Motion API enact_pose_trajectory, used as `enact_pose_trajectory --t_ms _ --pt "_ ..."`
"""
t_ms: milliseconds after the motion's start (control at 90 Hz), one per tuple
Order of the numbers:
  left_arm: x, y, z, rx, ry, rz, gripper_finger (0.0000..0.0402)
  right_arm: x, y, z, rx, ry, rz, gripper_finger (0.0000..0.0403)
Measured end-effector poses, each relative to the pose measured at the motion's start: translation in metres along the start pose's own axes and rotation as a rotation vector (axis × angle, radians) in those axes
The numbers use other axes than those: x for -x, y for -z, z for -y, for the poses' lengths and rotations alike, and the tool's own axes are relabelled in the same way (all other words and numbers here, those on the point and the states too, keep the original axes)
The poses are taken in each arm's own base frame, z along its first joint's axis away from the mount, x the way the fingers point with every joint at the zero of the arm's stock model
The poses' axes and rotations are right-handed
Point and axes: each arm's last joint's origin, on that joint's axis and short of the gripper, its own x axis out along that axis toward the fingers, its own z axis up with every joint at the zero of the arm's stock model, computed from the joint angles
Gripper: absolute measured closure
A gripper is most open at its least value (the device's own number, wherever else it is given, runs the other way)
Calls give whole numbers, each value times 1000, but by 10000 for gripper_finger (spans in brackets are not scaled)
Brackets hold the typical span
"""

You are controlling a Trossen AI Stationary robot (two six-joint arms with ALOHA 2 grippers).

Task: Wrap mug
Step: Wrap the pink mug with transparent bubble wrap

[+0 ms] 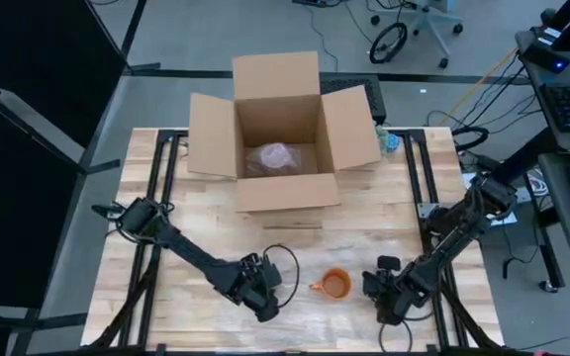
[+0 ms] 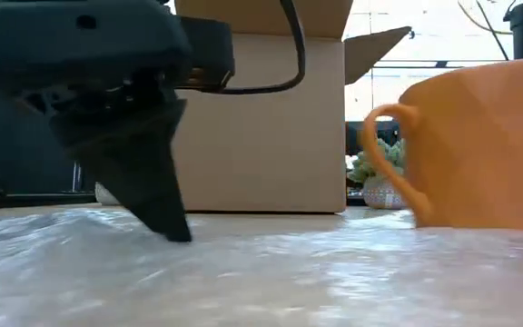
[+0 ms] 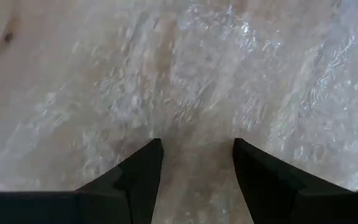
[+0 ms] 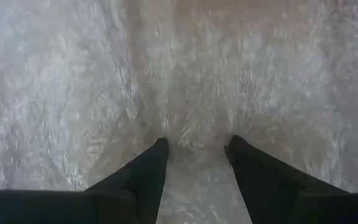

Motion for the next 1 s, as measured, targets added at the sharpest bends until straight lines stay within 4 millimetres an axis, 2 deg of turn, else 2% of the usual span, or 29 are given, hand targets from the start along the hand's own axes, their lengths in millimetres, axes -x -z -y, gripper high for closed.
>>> enact_pose_trajectory --t_ms 178,322,411,544,656,756,856,1000 --pt "1 -14 -2 -9 26 28 217 8 10 0 -37 -4 -42 236" --pt "22 -34 4 -11 45 102 217 33 1 -3 -65 -82 -25 236" --pt "36 -37 5 -3 46 111 217 49 -3 0 -75 -101 -1 236" --pt "57 -19 -2 76 -55 3 217 65 -4 4 -118 -142 55 236" --pt "74 1 -10 233 -192 -84 217 67 -4 3 -141 -137 128 236" --pt "82 19 -7 338 -243 -150 217 67 -4 2 -140 -127 163 236" --pt "82 35 0 389 -205 -193 217 67 -5 3 -126 -116 189 236" --pt "67 57 -1 459 -185 -208 217 68 -6 3 -93 -94 244 236"
